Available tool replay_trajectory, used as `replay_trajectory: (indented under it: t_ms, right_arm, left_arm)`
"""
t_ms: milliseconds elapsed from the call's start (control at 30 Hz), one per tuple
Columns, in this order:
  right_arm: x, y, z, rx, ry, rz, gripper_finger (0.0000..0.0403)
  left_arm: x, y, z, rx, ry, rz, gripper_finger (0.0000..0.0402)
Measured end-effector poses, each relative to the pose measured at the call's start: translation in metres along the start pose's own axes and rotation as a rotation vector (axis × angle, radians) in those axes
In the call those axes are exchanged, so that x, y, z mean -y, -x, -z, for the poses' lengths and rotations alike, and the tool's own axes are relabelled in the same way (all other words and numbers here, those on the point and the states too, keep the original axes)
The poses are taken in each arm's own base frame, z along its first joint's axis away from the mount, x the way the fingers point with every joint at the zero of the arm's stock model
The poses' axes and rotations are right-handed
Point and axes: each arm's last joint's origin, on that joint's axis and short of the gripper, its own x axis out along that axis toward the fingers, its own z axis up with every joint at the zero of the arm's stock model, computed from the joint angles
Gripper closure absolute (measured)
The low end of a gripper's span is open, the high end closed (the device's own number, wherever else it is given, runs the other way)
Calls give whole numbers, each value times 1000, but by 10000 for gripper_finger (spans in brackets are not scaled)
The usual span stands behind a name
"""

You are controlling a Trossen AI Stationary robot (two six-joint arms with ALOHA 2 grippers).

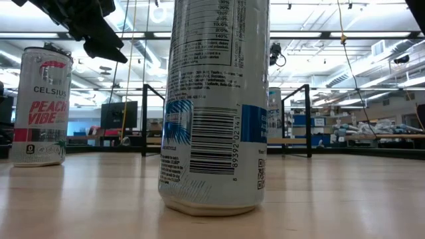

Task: Place canned beverage on shelf
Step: Put the right red soda can on the shelf

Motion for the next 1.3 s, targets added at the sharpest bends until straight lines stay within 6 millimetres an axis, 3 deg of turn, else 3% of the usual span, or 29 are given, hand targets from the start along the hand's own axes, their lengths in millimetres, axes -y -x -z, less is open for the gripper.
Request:
replay_trajectory:
  t_ms: [567,867,1100,1300]
  right_arm:
    - [-71,-9,39,-174,-294,247,11]
    - [-112,-13,56,-189,-340,235,11]
    - [-131,-14,63,-218,-375,161,11]
    - [-148,-9,91,-320,-373,321,11]
  left_arm:
    - [-1,0,4,-44,-33,-7,90]
    - [-1,0,4,-45,-57,-6,90]
    - [-1,0,7,-77,-72,-11,90]
    - [-1,0,8,-80,-62,-12,90]
